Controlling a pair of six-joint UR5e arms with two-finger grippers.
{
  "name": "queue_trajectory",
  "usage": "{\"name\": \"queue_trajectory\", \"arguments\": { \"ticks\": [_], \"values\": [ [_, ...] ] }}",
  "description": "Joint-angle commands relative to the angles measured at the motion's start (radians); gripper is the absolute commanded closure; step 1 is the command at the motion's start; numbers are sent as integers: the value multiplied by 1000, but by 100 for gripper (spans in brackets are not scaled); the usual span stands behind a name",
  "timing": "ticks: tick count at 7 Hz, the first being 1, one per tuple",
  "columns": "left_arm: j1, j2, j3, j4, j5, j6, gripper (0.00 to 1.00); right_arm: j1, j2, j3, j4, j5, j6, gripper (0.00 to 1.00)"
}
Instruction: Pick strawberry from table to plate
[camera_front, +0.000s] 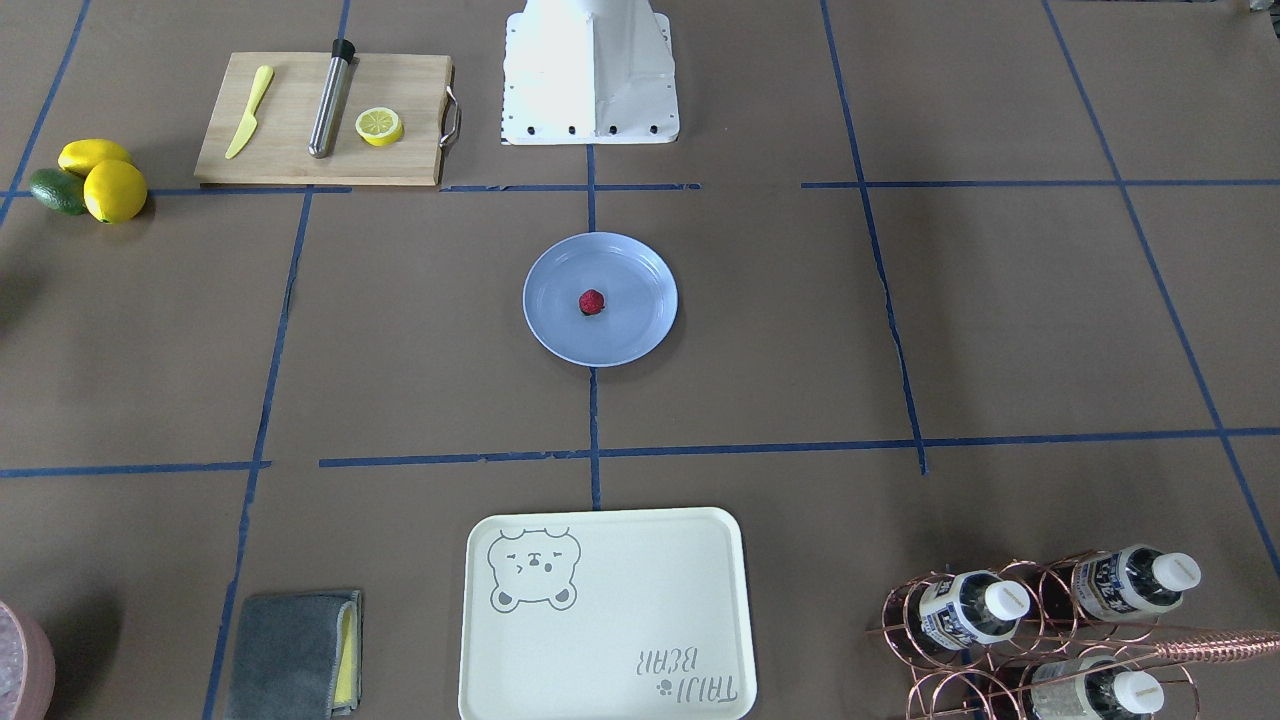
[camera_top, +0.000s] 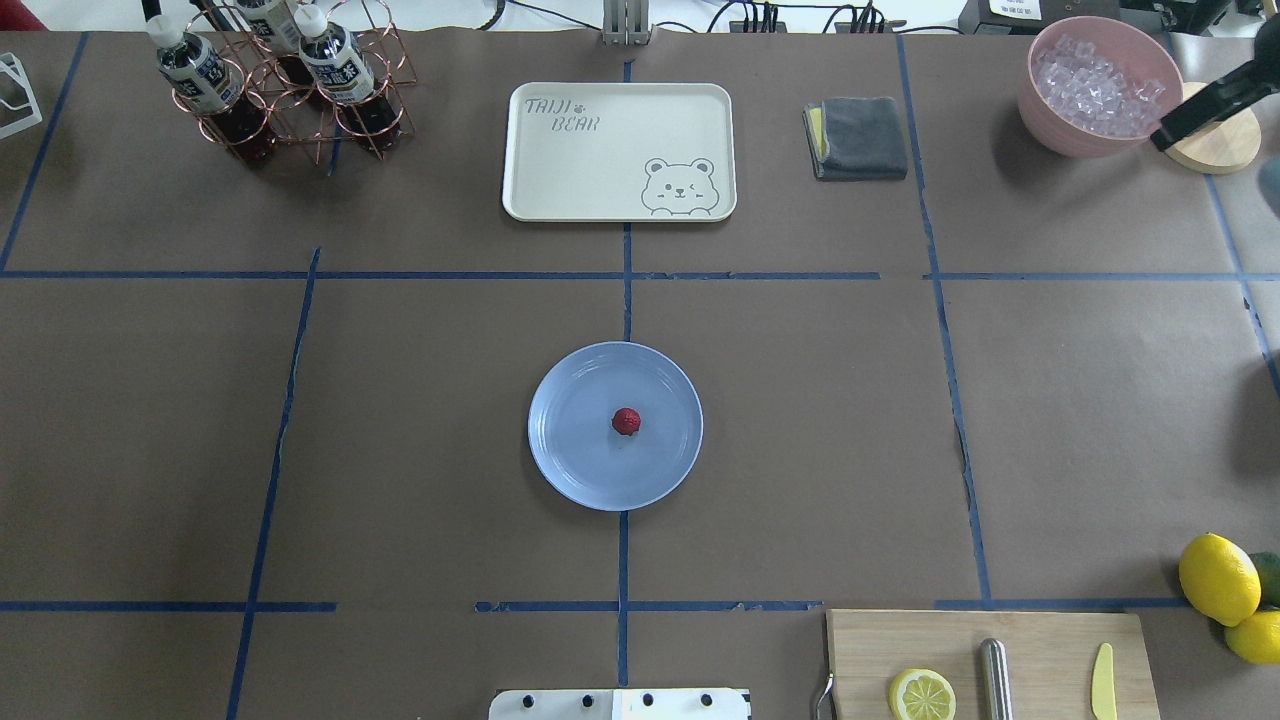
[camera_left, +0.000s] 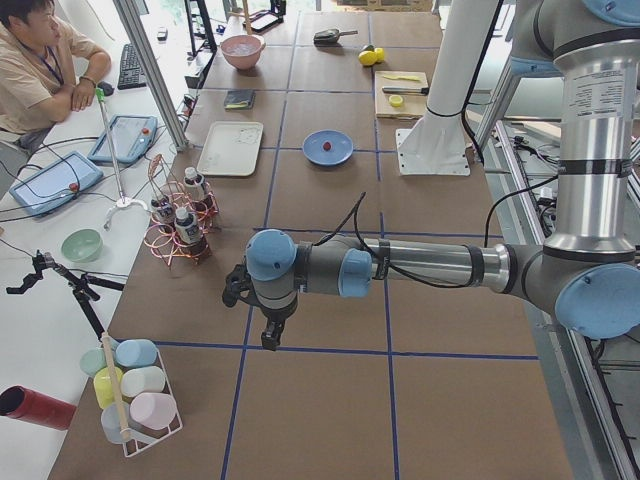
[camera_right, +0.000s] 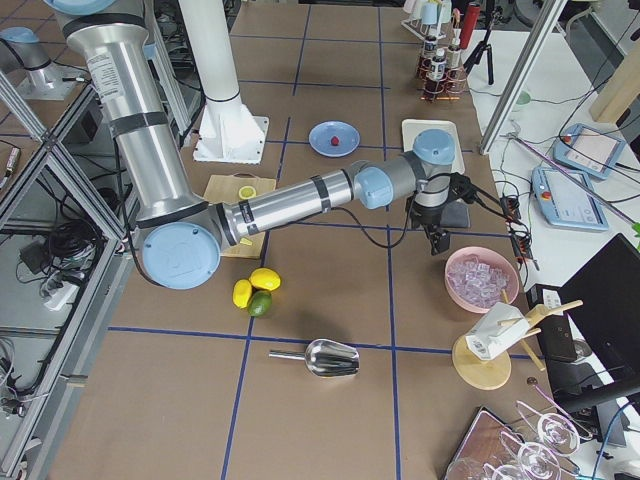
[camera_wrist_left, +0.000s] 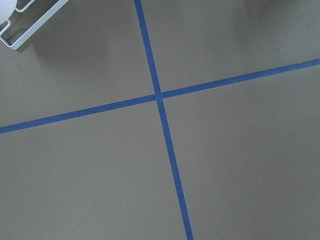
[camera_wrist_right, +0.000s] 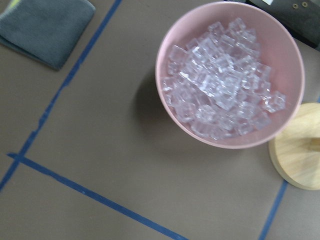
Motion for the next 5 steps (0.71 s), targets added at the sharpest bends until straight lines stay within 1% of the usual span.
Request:
{"name": "queue_trajectory", "arguments": {
  "ticks": [1, 2, 3, 5],
  "values": [
    [0, 2, 1, 1, 0, 0, 0, 97, -93, -3, -66, 1, 3, 0],
    [0, 2, -2, 1, 0, 0, 0, 111, -140, 3, -56, 1, 113, 0],
    [0, 4, -2, 1, 0, 0, 0, 121, -173, 1, -51, 1, 167, 0],
    [0, 2, -2, 1, -2, 0, 0, 119, -239, 21, -11, 6, 165, 0]
  ]
}}
